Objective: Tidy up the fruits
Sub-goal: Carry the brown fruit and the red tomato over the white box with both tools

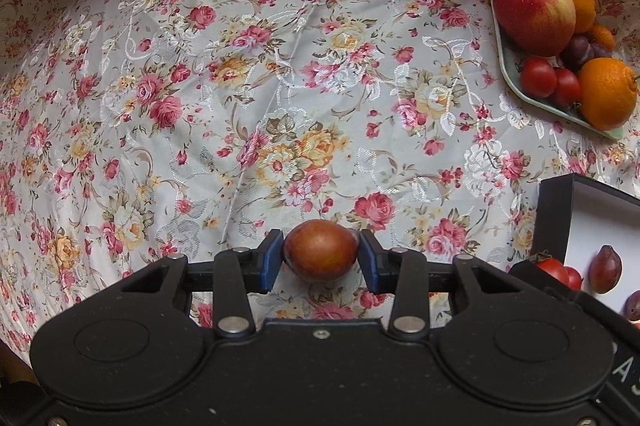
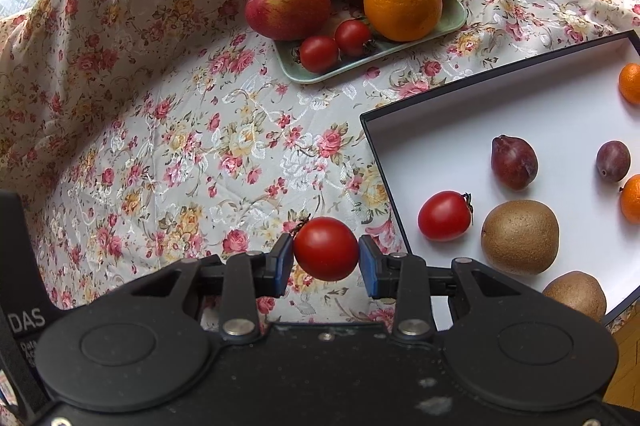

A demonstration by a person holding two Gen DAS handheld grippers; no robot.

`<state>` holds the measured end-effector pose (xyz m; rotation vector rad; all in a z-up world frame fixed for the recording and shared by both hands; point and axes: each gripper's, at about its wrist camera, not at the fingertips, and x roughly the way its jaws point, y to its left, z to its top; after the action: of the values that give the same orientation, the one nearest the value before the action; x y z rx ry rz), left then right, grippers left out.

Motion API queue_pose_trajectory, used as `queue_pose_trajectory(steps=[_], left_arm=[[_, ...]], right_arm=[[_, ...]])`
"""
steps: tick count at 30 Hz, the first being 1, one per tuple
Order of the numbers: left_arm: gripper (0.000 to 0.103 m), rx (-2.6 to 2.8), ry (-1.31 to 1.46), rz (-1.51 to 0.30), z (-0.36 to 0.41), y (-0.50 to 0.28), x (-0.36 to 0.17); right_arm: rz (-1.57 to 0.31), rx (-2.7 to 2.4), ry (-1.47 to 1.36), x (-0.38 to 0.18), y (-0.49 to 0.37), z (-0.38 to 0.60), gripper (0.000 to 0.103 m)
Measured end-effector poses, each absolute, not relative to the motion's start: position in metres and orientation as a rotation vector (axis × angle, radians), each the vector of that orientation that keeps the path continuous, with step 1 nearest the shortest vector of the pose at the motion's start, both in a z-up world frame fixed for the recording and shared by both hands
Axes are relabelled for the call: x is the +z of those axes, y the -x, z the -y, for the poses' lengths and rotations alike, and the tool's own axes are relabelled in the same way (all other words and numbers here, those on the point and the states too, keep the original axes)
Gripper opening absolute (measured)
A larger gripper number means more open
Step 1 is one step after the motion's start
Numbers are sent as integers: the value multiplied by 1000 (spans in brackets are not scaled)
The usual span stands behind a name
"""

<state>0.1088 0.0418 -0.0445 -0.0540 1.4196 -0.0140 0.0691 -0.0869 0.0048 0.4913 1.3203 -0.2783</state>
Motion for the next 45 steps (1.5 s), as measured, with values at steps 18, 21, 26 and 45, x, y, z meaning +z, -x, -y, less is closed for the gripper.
queue_pose_trajectory(steps=[18,21,26,45], left_arm=[[48,-120,46,-1359,6,-82,-12],[48,-147,42,-1345,20,-76,-6],[49,-189,-2,-1310,51,-67,1],[49,-363,-90,-1241,192,-51,-1]], right_arm=[[-1263,-353,-528,27,-26,137,37],[-1253,-384,-541,29,-16,153,37],[-1238,-451,-565,29,1,190,37],[-1140,-717,-721,35,70,332,36]])
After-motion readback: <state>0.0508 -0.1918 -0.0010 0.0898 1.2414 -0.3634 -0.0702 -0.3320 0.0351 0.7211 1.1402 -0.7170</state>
